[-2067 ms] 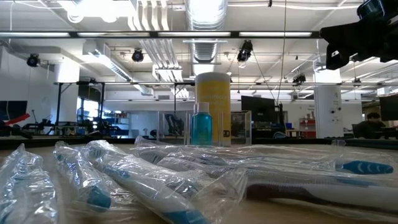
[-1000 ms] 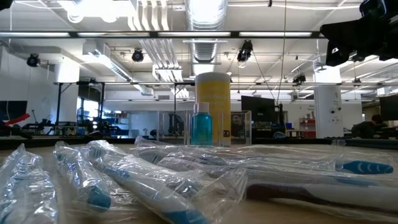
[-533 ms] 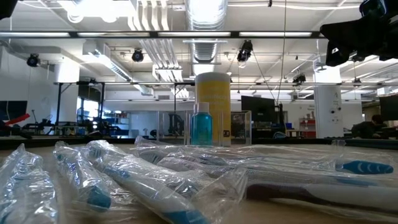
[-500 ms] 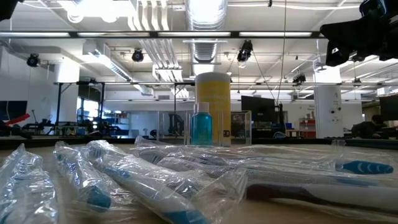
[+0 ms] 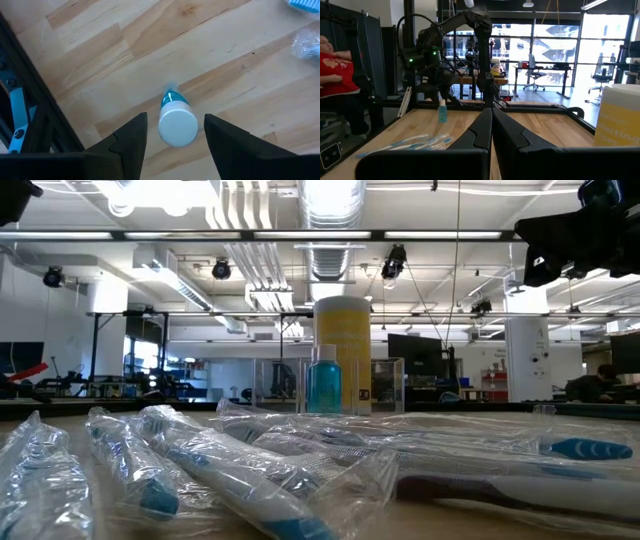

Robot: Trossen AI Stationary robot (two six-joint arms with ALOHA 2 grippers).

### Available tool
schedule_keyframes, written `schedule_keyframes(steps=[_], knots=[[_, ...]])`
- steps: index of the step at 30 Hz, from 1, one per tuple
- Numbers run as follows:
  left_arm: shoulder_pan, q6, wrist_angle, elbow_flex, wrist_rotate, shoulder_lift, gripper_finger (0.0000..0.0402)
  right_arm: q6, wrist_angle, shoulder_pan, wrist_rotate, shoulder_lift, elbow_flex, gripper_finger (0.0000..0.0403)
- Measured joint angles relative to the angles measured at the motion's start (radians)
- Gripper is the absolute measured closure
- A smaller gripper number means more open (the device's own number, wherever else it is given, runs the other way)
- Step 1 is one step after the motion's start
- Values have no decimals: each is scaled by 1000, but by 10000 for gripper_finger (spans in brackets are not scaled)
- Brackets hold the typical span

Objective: Pick & Place toothbrushing station
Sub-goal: Put the mouthwash into the transparent organizer

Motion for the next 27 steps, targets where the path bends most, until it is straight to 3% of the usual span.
schedule_keyframes(steps=[3,9,17,22,24,27], knots=[[1,5,0,0,4,0,225,0,0,0,0,0,0,394],[4,46,1,0,6,-2,310,0,0,0,0,0,0,394],[5,155,-11,3,-30,-87,311,-7,0,0,0,0,0,394],[8,376,-24,37,-101,-166,319,-28,1,0,0,0,0,394],[10,479,-41,57,-131,-186,369,-33,3,0,0,0,0,394],[22,639,-59,89,-147,-210,397,-33,6,0,0,0,0,394]])
